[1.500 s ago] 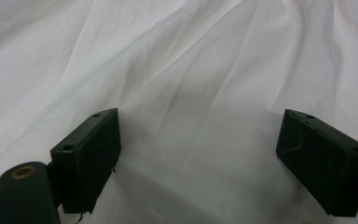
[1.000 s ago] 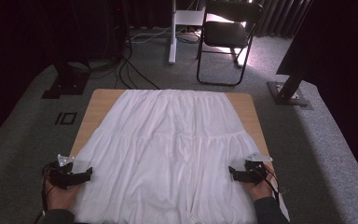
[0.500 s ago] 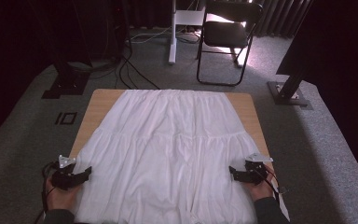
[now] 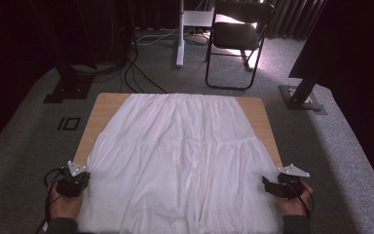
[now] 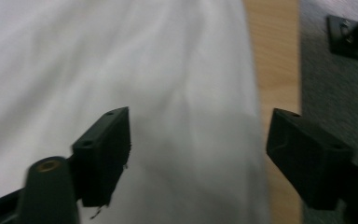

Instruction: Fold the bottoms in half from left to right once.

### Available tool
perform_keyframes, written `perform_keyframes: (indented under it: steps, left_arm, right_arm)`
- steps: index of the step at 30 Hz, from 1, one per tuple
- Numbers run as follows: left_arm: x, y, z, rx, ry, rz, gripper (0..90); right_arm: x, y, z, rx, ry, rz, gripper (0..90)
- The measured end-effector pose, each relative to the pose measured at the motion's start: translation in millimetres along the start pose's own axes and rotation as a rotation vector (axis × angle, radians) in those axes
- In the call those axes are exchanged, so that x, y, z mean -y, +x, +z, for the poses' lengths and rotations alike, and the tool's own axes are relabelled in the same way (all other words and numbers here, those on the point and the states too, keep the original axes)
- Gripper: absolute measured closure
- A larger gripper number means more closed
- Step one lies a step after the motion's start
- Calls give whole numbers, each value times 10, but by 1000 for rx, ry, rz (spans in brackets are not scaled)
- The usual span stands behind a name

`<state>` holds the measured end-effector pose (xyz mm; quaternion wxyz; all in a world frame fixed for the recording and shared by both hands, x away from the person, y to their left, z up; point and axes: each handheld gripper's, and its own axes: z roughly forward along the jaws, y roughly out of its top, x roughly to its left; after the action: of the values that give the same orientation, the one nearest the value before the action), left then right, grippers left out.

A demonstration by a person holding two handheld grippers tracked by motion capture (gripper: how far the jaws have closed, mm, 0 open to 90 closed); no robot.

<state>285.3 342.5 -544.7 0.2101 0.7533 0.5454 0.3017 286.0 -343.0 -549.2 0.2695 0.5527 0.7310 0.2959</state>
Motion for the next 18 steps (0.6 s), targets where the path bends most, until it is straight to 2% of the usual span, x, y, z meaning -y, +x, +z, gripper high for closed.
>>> perform_keyframes:
  steps: [1,3,4,5,6,7,8,9,10,11,12,13,14,18]
  left_arm:
    - [-5,21,0,-18,7,10,864]
    - [-21,87,-15,-61,10,27,865]
    - [-28,119,-22,-78,7,25,866]
    - [-47,220,-49,-111,-2,8,866]
    - [-47,220,-49,-111,-2,8,866]
    - [-55,271,-55,-130,-2,5,867]
    - [-58,325,-55,-145,0,3,867]
    - [-50,442,-42,-164,4,-11,868]
    - [-50,442,-42,-164,4,-11,868]
    - [-40,499,-30,-176,9,-17,868]
    - [-29,559,-17,-187,15,-22,868]
    - [-18,615,-5,-198,21,-33,869]
    - [-7,671,3,-210,26,-40,869]
    - [21,924,15,-255,39,-85,870]
  right_arm:
    - [36,-36,3,-9,16,21,174]
    - [52,-46,12,-8,23,24,158]
    - [76,-49,43,-19,52,21,151]
    - [87,-51,65,-14,75,20,147]
    - [87,-51,65,-14,75,20,147]
    - [102,-85,87,-53,81,64,197]
    - [106,-100,86,-58,73,66,237]
    - [103,-111,78,-63,69,63,329]
    - [93,-119,59,-69,70,55,467]
    - [93,-119,59,-69,70,55,467]
    - [84,-125,39,-76,71,47,623]
    - [77,-133,25,-75,77,42,817]
    - [75,-135,23,-67,82,39,861]
    - [77,-154,17,-36,87,47,875]
